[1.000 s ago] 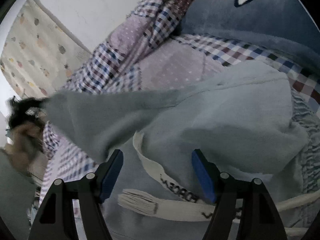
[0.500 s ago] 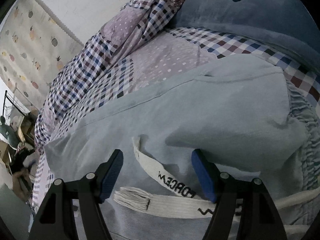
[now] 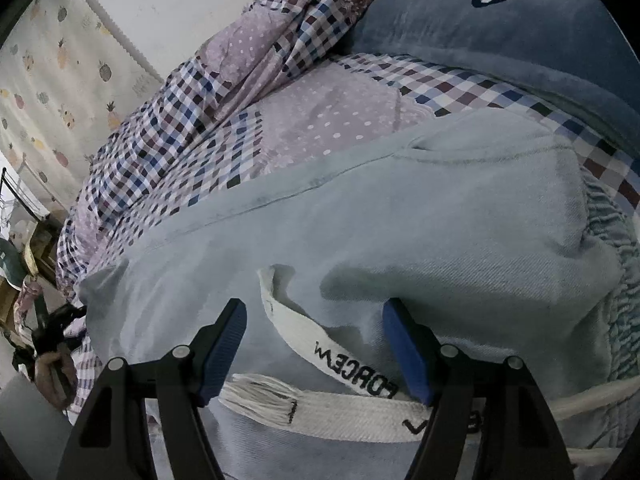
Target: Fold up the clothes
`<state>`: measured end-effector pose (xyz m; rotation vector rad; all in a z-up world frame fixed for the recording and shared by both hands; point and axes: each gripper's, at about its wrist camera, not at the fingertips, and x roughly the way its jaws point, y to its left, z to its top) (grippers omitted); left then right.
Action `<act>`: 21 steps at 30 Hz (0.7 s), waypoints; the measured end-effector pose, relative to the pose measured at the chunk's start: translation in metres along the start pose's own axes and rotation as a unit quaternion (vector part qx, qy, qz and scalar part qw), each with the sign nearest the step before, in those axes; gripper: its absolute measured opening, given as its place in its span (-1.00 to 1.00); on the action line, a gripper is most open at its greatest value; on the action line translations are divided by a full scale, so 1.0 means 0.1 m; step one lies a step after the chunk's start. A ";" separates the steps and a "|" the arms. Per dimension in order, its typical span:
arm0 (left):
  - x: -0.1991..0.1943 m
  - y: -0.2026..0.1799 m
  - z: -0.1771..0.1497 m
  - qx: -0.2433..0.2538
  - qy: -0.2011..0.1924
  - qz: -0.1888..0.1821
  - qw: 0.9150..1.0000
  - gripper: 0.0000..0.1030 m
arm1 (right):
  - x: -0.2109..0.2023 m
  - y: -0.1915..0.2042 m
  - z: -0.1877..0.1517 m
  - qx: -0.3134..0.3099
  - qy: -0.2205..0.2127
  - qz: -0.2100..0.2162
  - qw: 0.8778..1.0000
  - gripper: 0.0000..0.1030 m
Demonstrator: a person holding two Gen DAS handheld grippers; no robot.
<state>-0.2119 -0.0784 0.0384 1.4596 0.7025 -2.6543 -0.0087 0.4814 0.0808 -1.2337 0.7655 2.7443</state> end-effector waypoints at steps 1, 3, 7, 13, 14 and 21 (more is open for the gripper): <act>-0.03 -0.20 0.02 0.019 -0.013 0.024 0.999 -0.62 | 0.01 0.01 0.00 -0.002 0.001 -0.001 1.000 0.45; -0.12 -0.87 -0.07 0.113 -0.054 0.041 0.991 -0.62 | 0.03 0.03 -0.01 -0.009 0.003 -0.003 1.000 0.45; 0.02 -2.28 -0.84 0.382 -0.033 0.012 0.924 -0.60 | 0.05 0.06 -0.03 -0.018 0.007 -0.008 1.000 0.45; -0.04 -2.77 -2.13 0.577 0.005 -0.022 0.816 -0.31 | 0.05 0.04 -0.02 -0.013 0.008 -0.002 1.000 0.45; -0.08 -2.78 -2.29 0.595 0.003 -0.026 0.803 -0.07 | 0.05 0.05 -0.02 -0.013 0.008 -0.001 1.000 0.45; -0.52 -1.82 -1.49 0.353 -0.071 -0.043 0.932 0.47 | 0.03 0.04 -0.02 -0.009 0.007 0.005 1.000 0.45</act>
